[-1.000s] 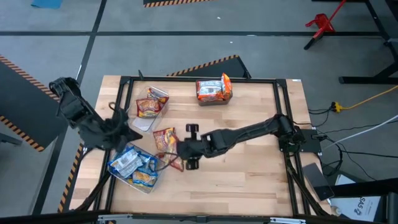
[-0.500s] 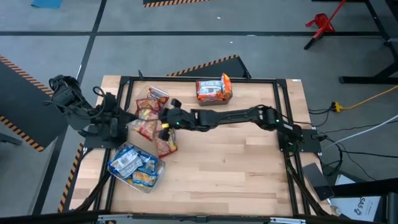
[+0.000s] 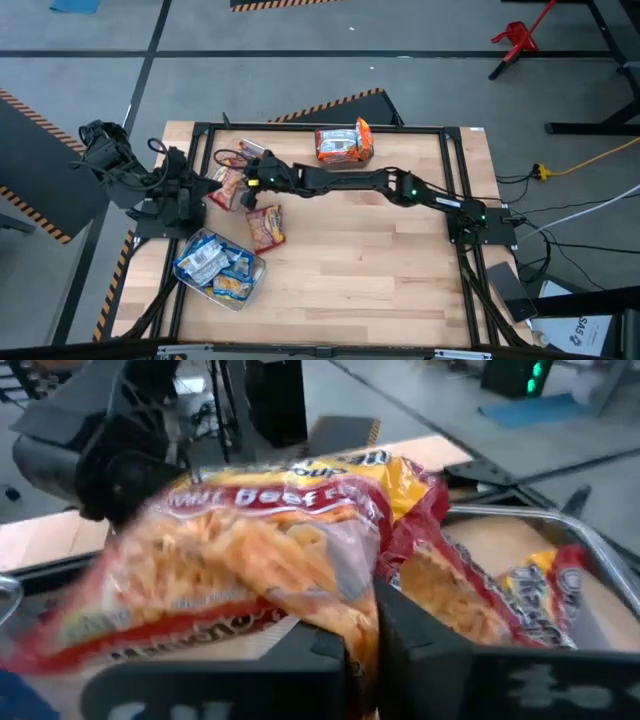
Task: Sort Maruchan noodles
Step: Put the bottom red noodle pack into the top transparent bin, then put the red noodle into the top transparent bin
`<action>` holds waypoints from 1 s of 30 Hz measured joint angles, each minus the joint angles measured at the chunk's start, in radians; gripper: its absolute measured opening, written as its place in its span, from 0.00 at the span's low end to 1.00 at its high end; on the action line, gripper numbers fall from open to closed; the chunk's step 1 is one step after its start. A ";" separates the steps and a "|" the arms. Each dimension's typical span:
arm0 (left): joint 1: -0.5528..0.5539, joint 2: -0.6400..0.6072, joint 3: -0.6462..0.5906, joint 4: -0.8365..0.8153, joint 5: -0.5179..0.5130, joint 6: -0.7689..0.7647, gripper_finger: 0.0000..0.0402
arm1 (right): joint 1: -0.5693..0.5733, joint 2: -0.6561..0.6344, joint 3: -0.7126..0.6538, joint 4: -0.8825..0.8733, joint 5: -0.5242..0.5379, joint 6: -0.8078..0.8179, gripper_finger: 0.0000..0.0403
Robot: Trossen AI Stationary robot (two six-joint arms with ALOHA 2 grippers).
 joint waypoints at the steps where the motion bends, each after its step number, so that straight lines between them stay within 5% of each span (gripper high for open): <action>1: 0.000 0.000 0.000 -0.001 0.000 0.000 0.00 | 0.000 0.005 -0.008 0.022 -0.002 -0.004 0.04; 8: 0.000 0.000 0.000 -0.009 -0.005 0.025 0.00 | -0.009 0.008 -0.016 -0.139 0.151 -0.002 0.17; 20: 0.000 0.000 0.000 -0.030 -0.028 0.025 0.00 | -0.016 -0.088 -0.003 -0.295 -0.002 -0.142 0.51; 25: 0.000 -0.001 0.000 -0.031 -0.025 0.026 0.00 | -0.008 -0.212 -0.001 -0.486 -0.005 -0.173 0.56; 30: 0.000 -0.001 0.000 -0.031 -0.005 0.031 0.00 | 0.039 -0.264 0.000 -0.694 -0.124 -0.200 0.56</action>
